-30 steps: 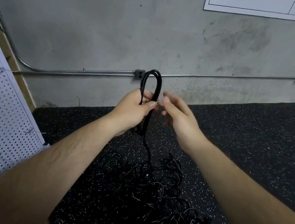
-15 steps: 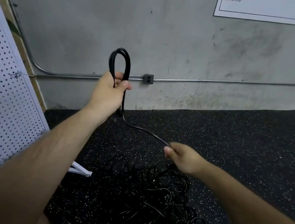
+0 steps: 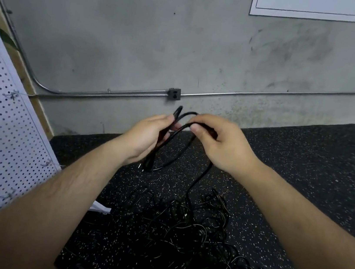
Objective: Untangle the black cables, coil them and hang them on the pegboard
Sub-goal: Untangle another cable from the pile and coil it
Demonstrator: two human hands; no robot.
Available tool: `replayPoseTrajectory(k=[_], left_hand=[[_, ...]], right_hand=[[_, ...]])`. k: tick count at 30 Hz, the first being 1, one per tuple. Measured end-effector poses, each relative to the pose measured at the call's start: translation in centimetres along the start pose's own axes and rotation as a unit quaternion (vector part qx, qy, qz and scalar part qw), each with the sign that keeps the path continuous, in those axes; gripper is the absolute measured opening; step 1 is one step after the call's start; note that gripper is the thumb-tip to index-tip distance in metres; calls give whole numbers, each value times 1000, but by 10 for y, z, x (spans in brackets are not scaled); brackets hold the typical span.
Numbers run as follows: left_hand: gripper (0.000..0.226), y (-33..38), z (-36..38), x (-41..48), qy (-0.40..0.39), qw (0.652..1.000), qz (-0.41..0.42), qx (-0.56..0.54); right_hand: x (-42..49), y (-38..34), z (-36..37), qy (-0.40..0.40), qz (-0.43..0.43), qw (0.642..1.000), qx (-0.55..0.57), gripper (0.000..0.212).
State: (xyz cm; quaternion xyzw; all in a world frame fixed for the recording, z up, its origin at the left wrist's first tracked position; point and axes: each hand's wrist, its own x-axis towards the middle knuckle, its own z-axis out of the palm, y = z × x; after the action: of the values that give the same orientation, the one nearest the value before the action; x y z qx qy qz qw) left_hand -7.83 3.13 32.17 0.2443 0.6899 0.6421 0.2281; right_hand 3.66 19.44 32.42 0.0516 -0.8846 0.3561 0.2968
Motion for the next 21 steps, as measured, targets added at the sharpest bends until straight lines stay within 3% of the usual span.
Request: replayPoseTrajectory(k=[3,8,12,15,17,21], left_hand=[[42,-3,6,-7,-110,994,-2,9],[24,-3,17,-9,-156,982,-1,-106],[19,4,21,-10,-218,951,-16,-220],[19,7,22,-12,-234,937,-24,-257],[21,8,21,-12,-215,943,-28,-253],[17,4,14,-13,-234,956,-25,-175]], right_hand=[[3,0,-2,46,66,996,34,7],[4,3,-5,137,144,979,45,35],[-1,7,-4,41,133,984,115,38],[0,9,-3,-17,221,930,293,53],[0,7,-4,-16,226,921,316,58],[1,-1,1,11,202,914,351,40]])
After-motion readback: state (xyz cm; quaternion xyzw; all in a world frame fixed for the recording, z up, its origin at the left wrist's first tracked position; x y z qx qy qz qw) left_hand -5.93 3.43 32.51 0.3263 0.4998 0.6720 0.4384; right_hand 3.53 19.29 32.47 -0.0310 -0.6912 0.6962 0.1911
